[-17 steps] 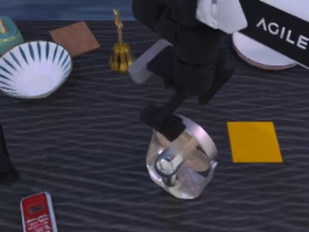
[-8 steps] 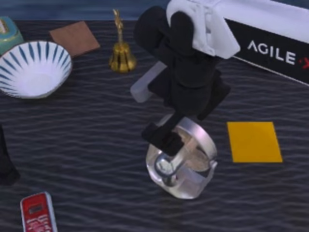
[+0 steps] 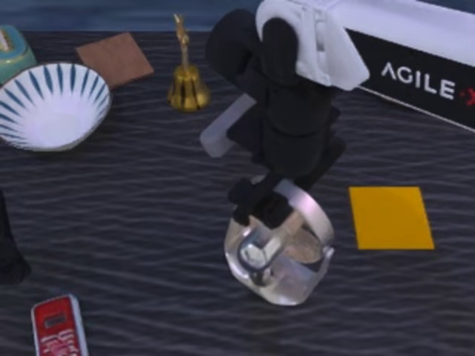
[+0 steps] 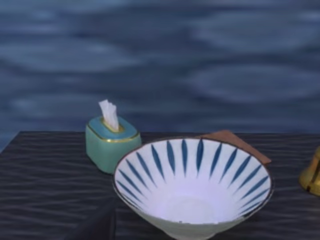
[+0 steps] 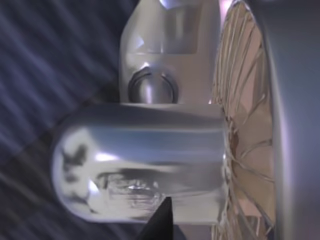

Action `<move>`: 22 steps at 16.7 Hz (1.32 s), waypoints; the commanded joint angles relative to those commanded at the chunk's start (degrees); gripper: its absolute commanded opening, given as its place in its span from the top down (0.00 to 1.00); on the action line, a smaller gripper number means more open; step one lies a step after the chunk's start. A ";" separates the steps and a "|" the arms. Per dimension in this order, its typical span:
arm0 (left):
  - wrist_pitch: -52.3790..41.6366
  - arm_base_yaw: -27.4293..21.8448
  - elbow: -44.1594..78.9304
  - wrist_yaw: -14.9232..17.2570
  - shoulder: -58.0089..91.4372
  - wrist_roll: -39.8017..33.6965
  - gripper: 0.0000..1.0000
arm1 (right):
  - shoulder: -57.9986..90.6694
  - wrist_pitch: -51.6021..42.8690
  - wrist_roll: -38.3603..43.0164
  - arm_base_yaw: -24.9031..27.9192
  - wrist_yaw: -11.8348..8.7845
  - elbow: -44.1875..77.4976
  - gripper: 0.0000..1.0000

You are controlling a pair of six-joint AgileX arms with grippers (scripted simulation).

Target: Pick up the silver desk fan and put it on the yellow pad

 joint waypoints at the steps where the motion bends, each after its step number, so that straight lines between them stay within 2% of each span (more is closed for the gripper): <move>1: 0.00 0.00 0.00 0.00 0.00 0.00 0.00 | 0.00 0.00 0.00 0.00 0.00 0.00 0.60; 6: 0.00 0.00 0.00 0.00 0.00 0.00 0.00 | 0.00 0.00 0.00 0.00 0.00 0.00 0.98; 7: 0.00 0.00 0.00 0.00 0.00 0.00 0.00 | 0.00 0.00 0.00 0.00 0.00 0.00 1.00; 16: 0.00 0.00 0.00 0.00 0.00 0.00 0.00 | 0.09 -0.21 0.05 -0.08 -0.02 0.21 1.00; 22: 0.00 0.00 0.00 0.00 0.00 0.00 0.00 | 1.22 -9.93 0.05 0.26 -0.02 11.17 1.00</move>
